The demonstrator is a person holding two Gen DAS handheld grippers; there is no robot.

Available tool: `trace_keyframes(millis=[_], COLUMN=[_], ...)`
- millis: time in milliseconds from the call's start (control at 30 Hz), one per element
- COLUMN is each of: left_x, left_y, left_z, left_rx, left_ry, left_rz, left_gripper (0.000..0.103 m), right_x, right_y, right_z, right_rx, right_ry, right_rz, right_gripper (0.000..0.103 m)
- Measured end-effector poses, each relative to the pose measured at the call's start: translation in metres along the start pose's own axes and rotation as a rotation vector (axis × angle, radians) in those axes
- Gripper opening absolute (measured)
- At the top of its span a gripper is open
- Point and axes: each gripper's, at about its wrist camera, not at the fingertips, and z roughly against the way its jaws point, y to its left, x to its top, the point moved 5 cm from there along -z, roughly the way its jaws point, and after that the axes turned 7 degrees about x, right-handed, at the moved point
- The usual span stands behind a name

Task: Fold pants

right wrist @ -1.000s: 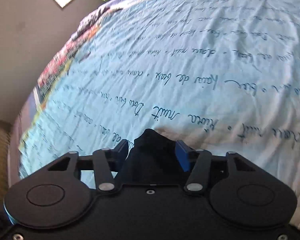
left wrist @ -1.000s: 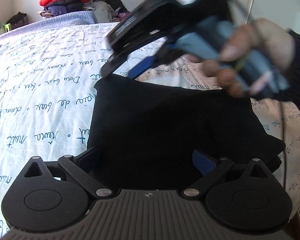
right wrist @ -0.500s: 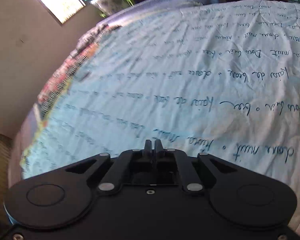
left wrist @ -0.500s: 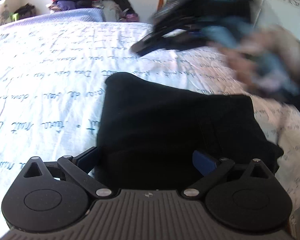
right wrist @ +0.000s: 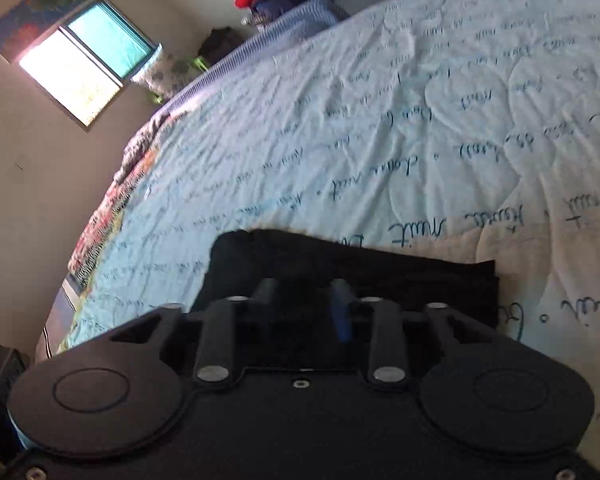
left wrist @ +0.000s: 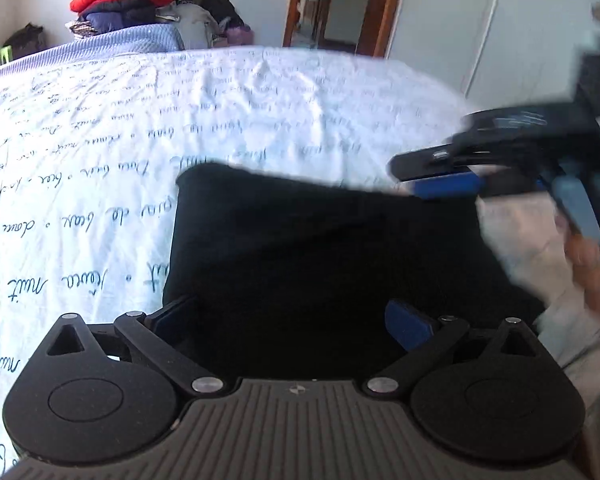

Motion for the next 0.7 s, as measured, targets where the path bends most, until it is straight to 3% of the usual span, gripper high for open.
trace_keyframes(millis=[33,100,167,200,233,267,300,400,467,533,600,667,700], left_x=[0.005,0.013,0.014,0.008,0.001,-0.002,-0.002,0.005,0.009,0.006,-0.005,-0.011,-0.012], left_y=[0.000,-0.006,-0.017,-0.021,-0.022,-0.024,-0.026,-0.028,-0.031,-0.035,-0.040,-0.044,-0.044], left_z=[0.002,0.000,-0.015,-0.031,-0.042,-0.042,-0.039,-0.026,-0.022,-0.024,-0.033,-0.025,-0.018], left_rx=[-0.006,-0.026,-0.074,-0.105,-0.086,-0.062,-0.047,-0.057,-0.071,-0.056,-0.026,0.008,-0.001], left_ry=[-0.015,-0.024,0.026,0.080,0.104,0.073,0.060,0.060,0.036,0.056,0.087,0.044,0.043], left_rz=[0.011,0.005,-0.003,-0.007,-0.017,-0.044,-0.070,-0.044,-0.027,-0.032,-0.075,-0.088,-0.082], left_gripper=[0.101,0.101,0.102,0.102,0.102,0.102,0.102,0.100,0.102,0.102,0.103,0.101,0.101], right_x=[-0.004,-0.017,-0.033,-0.041,-0.046,-0.046,-0.046,-0.048,-0.057,-0.076,-0.094,-0.104,-0.105], right_y=[0.006,0.012,-0.001,-0.015,-0.027,-0.034,-0.037,-0.020,-0.004,0.010,0.005,-0.013,-0.015], right_z=[0.012,0.020,0.013,0.011,0.016,0.026,0.037,0.072,0.078,0.069,0.056,0.056,0.063], right_rx=[0.030,0.086,0.038,-0.015,-0.017,0.002,-0.003,-0.064,0.032,0.099,0.029,-0.100,-0.082], right_ry=[-0.023,-0.021,0.017,0.027,0.001,-0.035,-0.060,-0.173,-0.173,-0.103,-0.053,-0.054,-0.074], right_rz=[0.006,0.007,-0.007,-0.023,-0.051,-0.112,-0.160,-0.102,-0.108,-0.091,-0.046,-0.072,-0.098], right_gripper=[0.080,0.080,0.079,0.066,0.053,0.053,0.059,0.073,0.077,0.077,0.076,0.073,0.072])
